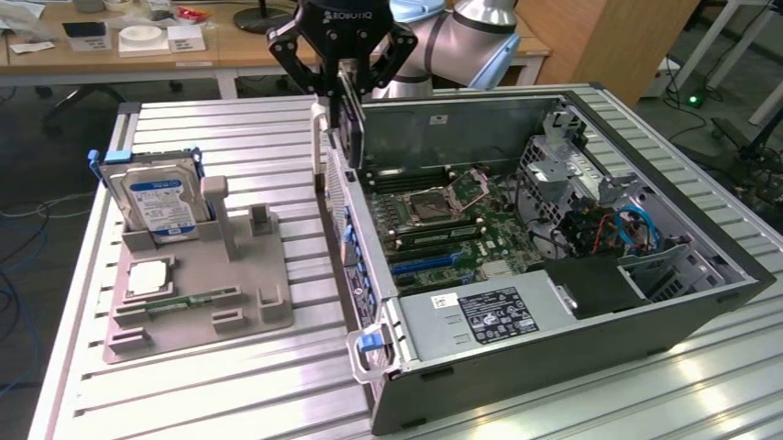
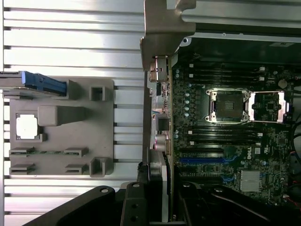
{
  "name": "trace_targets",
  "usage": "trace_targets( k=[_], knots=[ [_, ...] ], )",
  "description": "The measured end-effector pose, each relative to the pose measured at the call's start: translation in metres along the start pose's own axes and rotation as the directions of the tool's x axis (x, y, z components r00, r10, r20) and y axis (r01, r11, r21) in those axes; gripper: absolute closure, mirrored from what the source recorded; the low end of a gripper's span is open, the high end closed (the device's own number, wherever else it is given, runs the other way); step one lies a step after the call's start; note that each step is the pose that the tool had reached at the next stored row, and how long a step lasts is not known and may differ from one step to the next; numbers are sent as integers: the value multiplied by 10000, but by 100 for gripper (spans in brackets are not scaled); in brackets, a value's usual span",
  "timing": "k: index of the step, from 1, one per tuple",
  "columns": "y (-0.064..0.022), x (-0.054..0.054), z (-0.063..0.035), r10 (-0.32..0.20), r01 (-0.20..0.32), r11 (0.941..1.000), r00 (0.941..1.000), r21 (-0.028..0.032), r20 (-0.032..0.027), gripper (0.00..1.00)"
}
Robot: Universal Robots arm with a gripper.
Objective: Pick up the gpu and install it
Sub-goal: 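Pick up the gpu and move the gpu toward the slot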
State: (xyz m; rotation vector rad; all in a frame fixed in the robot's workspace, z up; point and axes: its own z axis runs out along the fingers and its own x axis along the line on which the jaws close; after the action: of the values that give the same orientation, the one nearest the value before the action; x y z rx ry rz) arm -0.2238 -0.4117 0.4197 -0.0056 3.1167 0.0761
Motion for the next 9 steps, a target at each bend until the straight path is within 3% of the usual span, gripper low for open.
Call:
trace_targets(
  k=[9],
  knots=[
    [0, -61, 2, -1, 1, 10000, 10000, -1, 0, 72]
  ],
)
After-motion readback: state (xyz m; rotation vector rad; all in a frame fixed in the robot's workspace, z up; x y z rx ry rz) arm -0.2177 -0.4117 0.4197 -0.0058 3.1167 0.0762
